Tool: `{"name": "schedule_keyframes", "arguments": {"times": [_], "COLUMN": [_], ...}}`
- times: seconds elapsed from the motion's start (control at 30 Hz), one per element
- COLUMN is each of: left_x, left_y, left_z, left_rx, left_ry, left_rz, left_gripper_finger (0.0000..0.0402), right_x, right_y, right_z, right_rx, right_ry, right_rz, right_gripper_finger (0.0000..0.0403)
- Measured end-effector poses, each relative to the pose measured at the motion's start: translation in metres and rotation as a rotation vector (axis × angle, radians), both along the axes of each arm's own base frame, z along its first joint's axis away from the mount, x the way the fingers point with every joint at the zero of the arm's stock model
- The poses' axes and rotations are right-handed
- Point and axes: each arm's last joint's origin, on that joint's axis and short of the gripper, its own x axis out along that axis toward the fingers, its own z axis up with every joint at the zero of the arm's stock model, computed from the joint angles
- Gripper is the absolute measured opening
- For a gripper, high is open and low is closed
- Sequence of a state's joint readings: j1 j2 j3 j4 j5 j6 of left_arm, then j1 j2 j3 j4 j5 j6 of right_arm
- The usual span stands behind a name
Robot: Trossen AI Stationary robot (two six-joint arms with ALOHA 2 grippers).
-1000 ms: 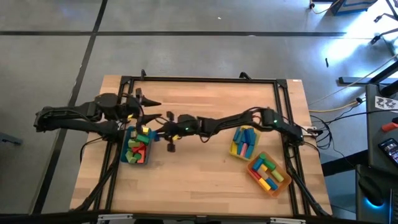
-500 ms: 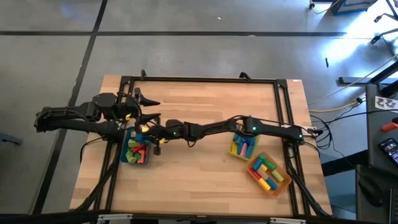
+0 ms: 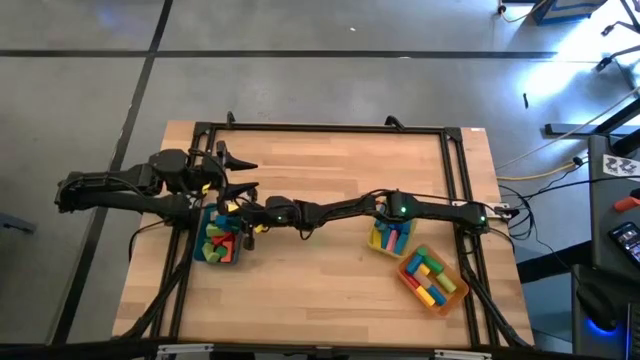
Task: Sort blocks by size
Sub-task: Put the blue arch block into the blue bin, then move the yellow bin to the top right of the table
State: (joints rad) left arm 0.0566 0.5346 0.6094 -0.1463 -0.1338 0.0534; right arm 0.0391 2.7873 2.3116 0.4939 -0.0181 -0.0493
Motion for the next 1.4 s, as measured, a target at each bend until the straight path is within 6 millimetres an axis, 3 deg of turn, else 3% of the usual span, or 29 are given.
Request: {"name": "schedule_keyframes", "arguments": {"times": [0.27,0.43,0.53,0.73,0.83,1.0,1.2,1.4], "left_x": [0.0,-0.004,-0.01,-0.016,-0.016,-0.017,-0.017,-0.018], "left_y": [0.0,0.0,-0.001,-0.001,-0.001,-0.001,-0.001,-0.001], "left_z": [0.0,0.002,0.002,-0.002,-0.006,-0.009,-0.013,-0.017], "left_rx": [-0.005,-0.03,-0.03,-0.052,-0.056,-0.062,-0.083,-0.106], "left_ry": [0.001,-0.024,-0.023,0.016,0.054,0.091,0.125,0.162], "left_rz": [0.0,0.001,0.001,0.003,0.005,0.007,0.01,0.016], "left_gripper_finger": [0.0211,0.0211,0.0211,0.0211,0.0211,0.0211,0.0211,0.0211], "right_x": [0.0,-0.005,-0.011,-0.029,-0.045,-0.08,-0.129,-0.172], "right_y": [0.0,0.007,0.012,0.032,0.049,0.077,0.106,0.139], "right_z": [-0.008,0.018,0.046,0.062,0.083,0.104,0.126,0.121], "right_rx": [-0.022,-0.099,-0.151,-0.25,-0.314,-0.403,-0.363,-0.291], "right_ry": [0.097,0.165,0.21,0.432,0.524,0.758,1.023,1.296], "right_rz": [-0.009,-0.014,-0.03,-0.021,-0.032,-0.031,-0.02,-0.085], "right_gripper_finger": [0.0197,0.0219,0.0216,0.0197,0.0183,0.0155,0.0122,0.0096]}}
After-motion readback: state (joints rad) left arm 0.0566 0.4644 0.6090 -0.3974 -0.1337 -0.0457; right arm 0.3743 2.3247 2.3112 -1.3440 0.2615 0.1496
